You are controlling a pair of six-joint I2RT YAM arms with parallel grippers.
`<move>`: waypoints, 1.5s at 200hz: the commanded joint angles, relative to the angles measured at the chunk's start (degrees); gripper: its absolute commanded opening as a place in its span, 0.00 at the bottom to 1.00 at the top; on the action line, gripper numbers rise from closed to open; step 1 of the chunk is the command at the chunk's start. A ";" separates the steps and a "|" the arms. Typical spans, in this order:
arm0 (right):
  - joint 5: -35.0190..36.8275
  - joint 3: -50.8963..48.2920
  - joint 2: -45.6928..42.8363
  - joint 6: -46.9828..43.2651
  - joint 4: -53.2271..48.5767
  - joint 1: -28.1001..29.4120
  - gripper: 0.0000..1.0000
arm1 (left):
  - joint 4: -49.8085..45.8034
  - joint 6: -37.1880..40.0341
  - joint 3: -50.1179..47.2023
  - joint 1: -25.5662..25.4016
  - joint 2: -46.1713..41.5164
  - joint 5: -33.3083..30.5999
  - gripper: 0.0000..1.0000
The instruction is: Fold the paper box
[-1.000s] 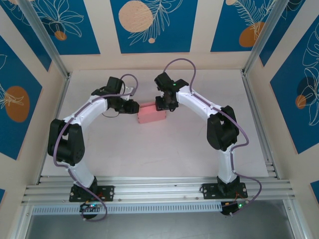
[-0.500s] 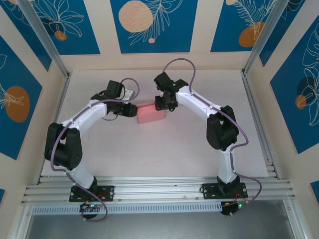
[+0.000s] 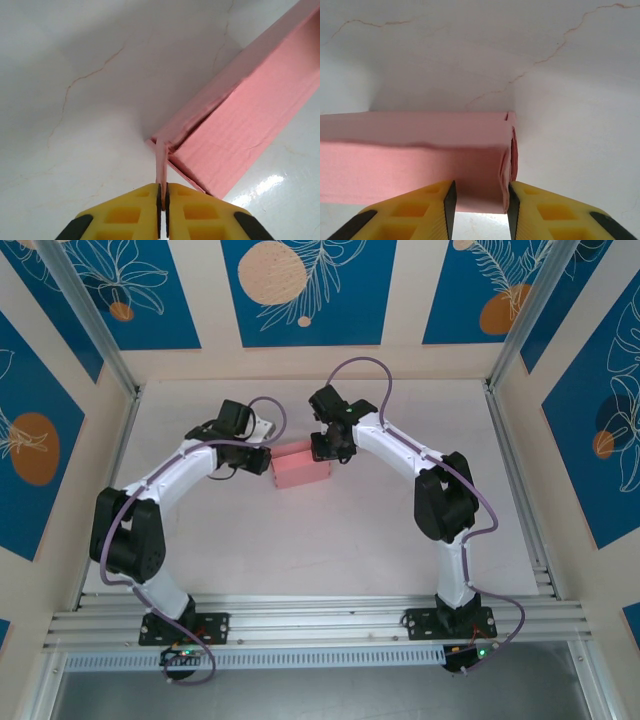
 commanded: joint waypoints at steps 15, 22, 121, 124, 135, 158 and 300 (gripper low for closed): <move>-1.91 -0.77 2.87 -0.48 -1.11 0.88 0.33 | -4.21 -2.49 4.02 -0.52 0.53 2.03 0.10; -1.83 -0.85 2.87 -0.51 -1.16 0.96 0.33 | -4.52 -2.80 4.43 -0.47 0.81 2.89 0.10; -1.82 -0.76 3.50 -0.79 -0.91 1.38 0.30 | -2.76 -7.77 4.06 -0.52 2.66 10.02 0.11; -1.82 -0.76 3.49 -0.82 -0.86 1.42 0.30 | -2.65 -8.00 3.95 -0.47 2.63 10.19 0.11; -1.82 -0.76 3.51 -0.76 -0.90 1.42 0.30 | -2.33 -8.25 3.69 -0.52 2.75 10.57 0.11; -1.83 -0.63 3.55 -0.79 -0.98 1.42 0.30 | -2.69 -8.09 3.18 -0.52 2.76 8.79 0.05; -1.38 0.12 4.02 -0.83 -1.34 1.64 0.29 | -4.62 -6.73 0.15 -0.36 1.96 1.64 0.00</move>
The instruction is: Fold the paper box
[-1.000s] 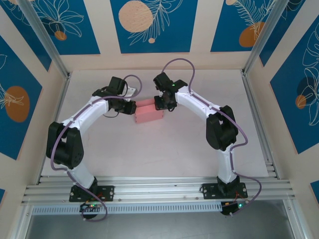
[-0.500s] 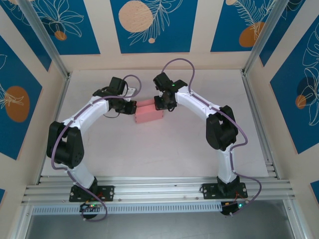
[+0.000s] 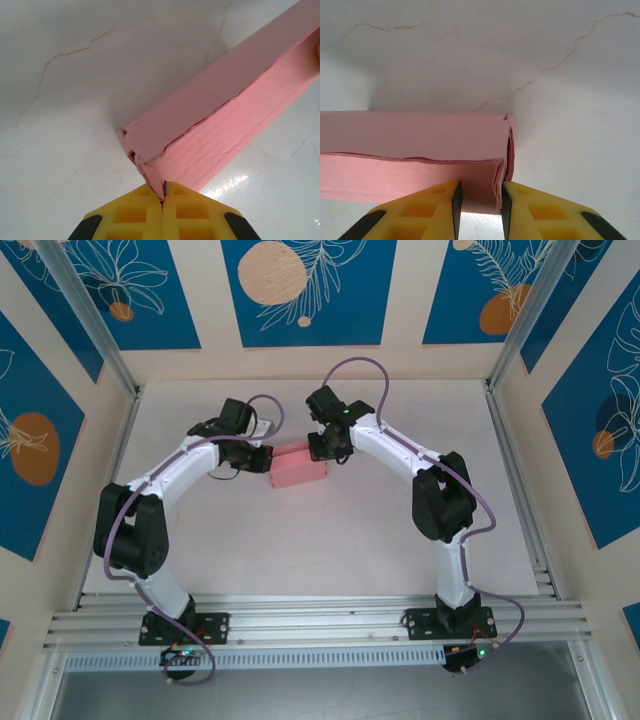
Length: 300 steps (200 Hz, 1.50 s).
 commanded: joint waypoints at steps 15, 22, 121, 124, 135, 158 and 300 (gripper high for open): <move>-1.67 -0.25 3.32 -0.59 -2.51 0.88 0.29 | -1.89 0.88 -1.43 -0.36 0.06 -1.11 0.00; -1.68 -0.25 3.32 -0.67 -2.53 0.92 0.29 | -1.82 0.78 -1.43 -0.31 0.17 -0.99 0.00; 0.39 0.36 1.38 -1.20 -3.78 1.50 0.33 | 2.17 -2.68 -3.41 -0.37 0.22 2.48 0.00; 0.61 0.36 1.20 -1.20 -3.81 1.53 0.35 | 2.16 -2.65 -3.48 -0.34 0.19 2.31 0.00; 1.22 0.28 0.24 -1.36 -4.13 1.54 0.38 | 1.91 -2.42 -3.74 -0.36 0.25 1.55 0.00; 1.87 -0.03 -1.74 -1.80 -4.25 1.49 0.44 | 1.92 -2.13 -4.27 -0.36 0.55 0.67 0.00; -7.73 5.55 -3.34 7.02 0.34 -4.75 0.61 | 3.38 -1.89 -5.44 -0.36 0.90 0.58 0.00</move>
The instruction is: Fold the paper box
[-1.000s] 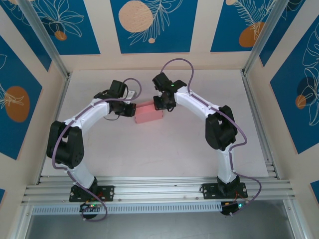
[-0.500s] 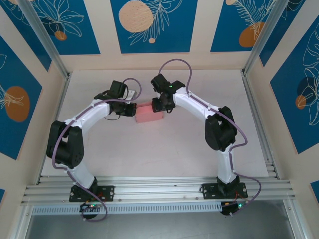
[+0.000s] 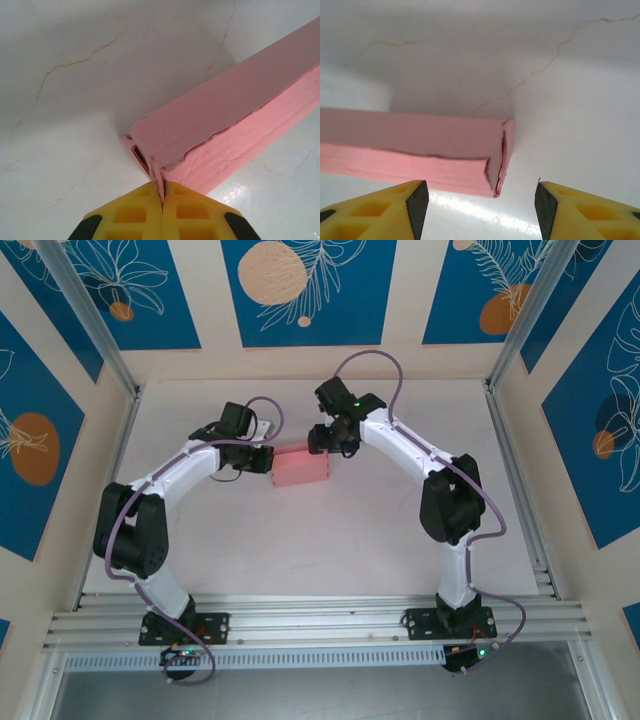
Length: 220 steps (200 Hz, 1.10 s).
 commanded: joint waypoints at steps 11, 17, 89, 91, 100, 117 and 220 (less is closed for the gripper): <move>-5.22 6.40 1.43 4.28 1.17 -2.06 0.61 | -2.48 -0.21 -2.46 -0.39 0.91 0.27 0.00; -5.15 7.79 2.47 4.26 0.47 -2.06 0.61 | -2.41 -0.27 -2.56 -0.41 0.90 0.31 0.00; -6.07 10.37 8.25 4.30 -1.35 -1.89 0.52 | -1.77 -0.46 -2.79 -0.45 0.95 0.36 0.00; -6.09 9.98 8.10 4.35 -1.19 -1.83 0.52 | -1.79 -0.42 -2.82 -0.42 0.96 0.33 0.00; -6.18 7.88 7.28 4.61 -0.34 -1.73 0.51 | -1.55 -0.52 -3.00 -0.43 0.93 0.25 0.00; -6.64 2.87 5.18 5.47 2.43 -1.50 0.48 | -0.86 -0.89 -3.36 -0.41 0.78 0.23 0.00; -6.46 -7.92 1.93 9.47 11.26 -1.40 0.44 | 2.43 -2.74 -6.54 -0.54 -2.30 4.90 0.45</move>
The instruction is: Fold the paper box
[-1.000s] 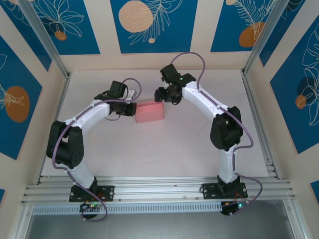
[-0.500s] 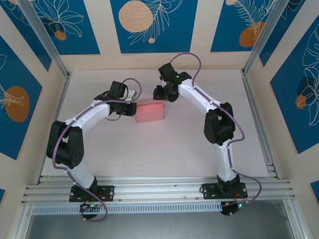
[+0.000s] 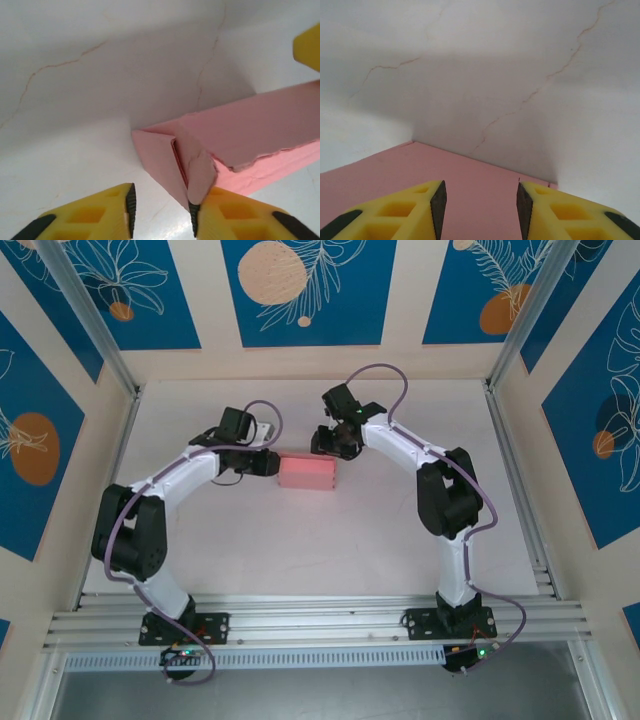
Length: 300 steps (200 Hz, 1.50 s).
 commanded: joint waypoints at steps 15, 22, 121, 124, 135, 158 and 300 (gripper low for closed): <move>0.56 -1.45 -0.72 2.25 1.12 0.61 0.43 | -1.94 -1.12 -3.34 -0.54 -2.34 3.37 0.57; 0.92 -1.53 -0.75 2.37 1.19 0.68 0.43 | -1.74 -1.19 -3.59 -0.54 -2.82 3.56 0.61; 2.22 -0.43 0.48 2.73 1.22 0.82 0.42 | -0.92 -3.14 -2.85 -0.54 -7.69 6.10 0.81; 2.19 -0.37 0.52 2.68 1.22 0.87 0.42 | -1.01 -3.00 -2.84 -0.49 -7.74 5.83 0.81; 2.14 -0.24 0.52 2.68 1.21 0.88 0.42 | -1.39 -2.00 -2.63 -0.54 -7.57 5.31 0.81; 2.08 -0.14 0.45 2.54 1.04 0.92 0.42 | 0.72 -0.07 -3.81 -0.54 -7.85 4.57 0.82; 2.13 0.74 0.84 2.11 0.69 1.56 0.42 | 17.22 17.29 -14.82 -7.56 -7.96 -8.15 1.00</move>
